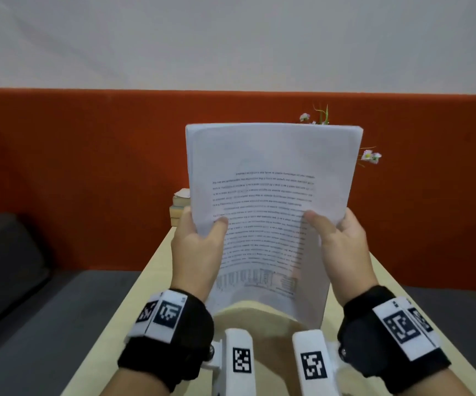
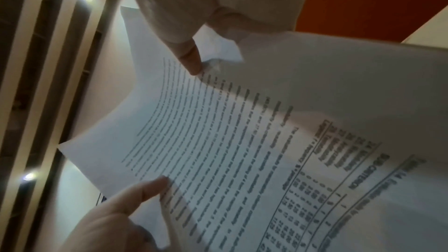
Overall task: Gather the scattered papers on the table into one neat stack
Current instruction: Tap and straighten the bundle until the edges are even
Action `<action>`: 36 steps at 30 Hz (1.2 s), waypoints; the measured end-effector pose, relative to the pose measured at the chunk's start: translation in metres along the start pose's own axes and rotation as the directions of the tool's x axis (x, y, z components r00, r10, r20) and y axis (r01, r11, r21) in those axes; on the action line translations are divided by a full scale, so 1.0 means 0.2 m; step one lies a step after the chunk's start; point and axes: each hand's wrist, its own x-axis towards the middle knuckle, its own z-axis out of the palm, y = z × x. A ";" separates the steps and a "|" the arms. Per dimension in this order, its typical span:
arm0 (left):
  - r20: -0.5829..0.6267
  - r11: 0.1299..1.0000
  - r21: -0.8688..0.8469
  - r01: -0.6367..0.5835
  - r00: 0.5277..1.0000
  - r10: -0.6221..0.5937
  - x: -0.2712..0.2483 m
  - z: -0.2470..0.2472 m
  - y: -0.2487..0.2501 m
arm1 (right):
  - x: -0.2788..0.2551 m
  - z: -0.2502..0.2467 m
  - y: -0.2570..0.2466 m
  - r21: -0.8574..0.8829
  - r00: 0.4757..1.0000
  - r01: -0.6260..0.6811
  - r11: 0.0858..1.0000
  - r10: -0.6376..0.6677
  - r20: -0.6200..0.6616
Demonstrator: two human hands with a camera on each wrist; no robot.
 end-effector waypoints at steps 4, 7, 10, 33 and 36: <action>0.068 0.985 0.145 0.098 0.992 -0.109 -0.05 -0.01 -0.09 | -0.04 -0.02 0.09 -0.102 0.996 -0.087 0.991 0.089 0.022; 0.137 0.983 0.185 0.013 0.990 -0.039 0.00 -0.06 -0.04 | 0.01 -0.08 -0.02 -0.339 0.985 0.060 0.939 -0.110 -0.132; 0.273 0.873 0.373 -0.313 0.937 0.219 0.08 -0.10 0.13 | 0.04 -0.11 -0.30 -0.695 0.814 0.365 0.619 -0.575 -0.085; 0.031 0.970 0.176 0.166 0.984 -0.174 0.03 -0.23 -0.12 | -0.04 -0.24 0.05 -0.145 0.997 -0.057 0.988 0.063 0.042; 0.053 0.960 0.153 0.234 0.968 -0.245 -0.03 -0.23 -0.17 | -0.09 -0.24 0.14 -0.217 0.993 -0.112 0.970 0.115 0.005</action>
